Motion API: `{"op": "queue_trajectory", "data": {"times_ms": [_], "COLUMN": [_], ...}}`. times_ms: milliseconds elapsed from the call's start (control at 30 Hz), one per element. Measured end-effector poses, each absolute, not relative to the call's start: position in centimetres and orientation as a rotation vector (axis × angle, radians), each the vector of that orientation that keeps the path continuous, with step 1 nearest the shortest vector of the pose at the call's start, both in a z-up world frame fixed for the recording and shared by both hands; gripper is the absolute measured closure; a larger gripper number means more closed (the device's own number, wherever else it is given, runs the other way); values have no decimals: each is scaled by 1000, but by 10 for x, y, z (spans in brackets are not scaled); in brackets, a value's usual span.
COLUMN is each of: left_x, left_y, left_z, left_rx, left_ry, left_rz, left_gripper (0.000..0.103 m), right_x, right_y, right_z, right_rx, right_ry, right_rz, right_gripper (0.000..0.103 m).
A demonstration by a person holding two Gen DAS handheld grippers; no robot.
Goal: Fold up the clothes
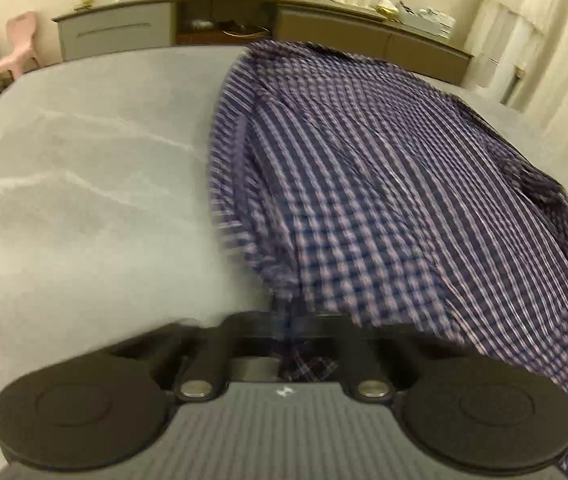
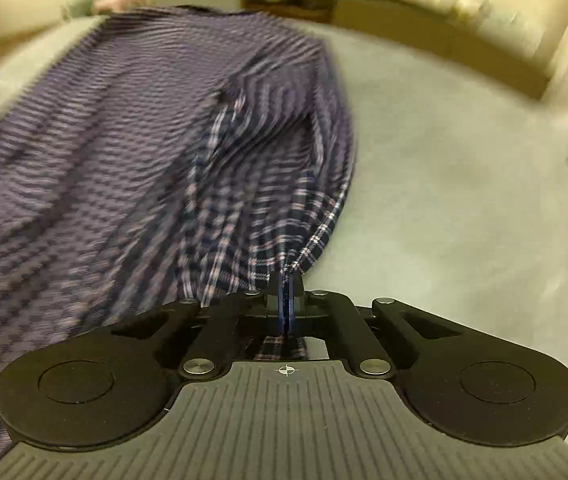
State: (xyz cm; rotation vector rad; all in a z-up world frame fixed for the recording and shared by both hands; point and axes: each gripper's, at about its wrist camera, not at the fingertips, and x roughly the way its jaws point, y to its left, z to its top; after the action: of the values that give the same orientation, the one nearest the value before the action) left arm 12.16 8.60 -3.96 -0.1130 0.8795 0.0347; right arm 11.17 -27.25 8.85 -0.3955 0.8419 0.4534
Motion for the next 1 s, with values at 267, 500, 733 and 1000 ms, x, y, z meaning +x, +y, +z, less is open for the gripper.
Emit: {"op": "queue_trajectory", "data": {"times_ms": [267, 500, 733, 1000], "left_x": [170, 141, 148, 155], "left_y": [207, 217, 165, 185], "left_z": [3, -33, -43, -57], "left_rx": [-62, -256, -103, 135], "left_ry": [759, 816, 896, 941], "left_rz": [515, 344, 74, 342], "left_gripper": [89, 44, 42, 42], "right_x": [211, 157, 117, 145], "right_y": [-337, -328, -234, -254], "right_z": [121, 134, 120, 100], "right_rx": [-388, -196, -267, -490], "right_ry": [619, 591, 654, 699], "right_rz": [-167, 42, 565, 269], "right_gripper": [68, 38, 52, 92]}}
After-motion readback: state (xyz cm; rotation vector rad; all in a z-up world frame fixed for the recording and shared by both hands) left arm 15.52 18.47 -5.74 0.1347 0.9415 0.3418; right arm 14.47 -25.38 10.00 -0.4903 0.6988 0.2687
